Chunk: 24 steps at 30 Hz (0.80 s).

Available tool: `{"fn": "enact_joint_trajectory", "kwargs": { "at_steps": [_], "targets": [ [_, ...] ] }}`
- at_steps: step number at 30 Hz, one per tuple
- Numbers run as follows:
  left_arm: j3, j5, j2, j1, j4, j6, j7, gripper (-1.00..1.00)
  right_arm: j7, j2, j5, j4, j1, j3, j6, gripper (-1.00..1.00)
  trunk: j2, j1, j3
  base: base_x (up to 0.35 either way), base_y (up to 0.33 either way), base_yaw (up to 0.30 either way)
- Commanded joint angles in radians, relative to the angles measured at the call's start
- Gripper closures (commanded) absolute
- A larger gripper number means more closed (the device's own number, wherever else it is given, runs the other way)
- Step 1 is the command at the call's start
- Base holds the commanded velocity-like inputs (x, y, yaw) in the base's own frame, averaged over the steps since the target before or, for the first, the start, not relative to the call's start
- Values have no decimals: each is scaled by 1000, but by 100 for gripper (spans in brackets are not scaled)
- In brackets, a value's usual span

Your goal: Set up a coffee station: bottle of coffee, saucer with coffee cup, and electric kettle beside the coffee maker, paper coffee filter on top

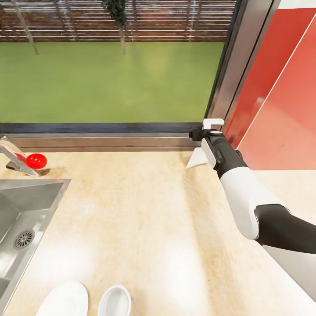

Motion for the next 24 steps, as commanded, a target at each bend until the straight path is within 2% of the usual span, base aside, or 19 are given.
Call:
{"fn": "enact_joint_trajectory", "kwargs": {
  "at_steps": [1,24],
  "targets": [
    [0,2,0,1,-2,-2,2,-100,-5,-1,1,-1,-1,4,6,-100,-2,1,-1,30,0,0],
    [0,2,-1,2,-2,-3,2,-100,-5,-7,1,5,-1,1,7,-100,-2,1,-2,3,0,0]
  ]
}}
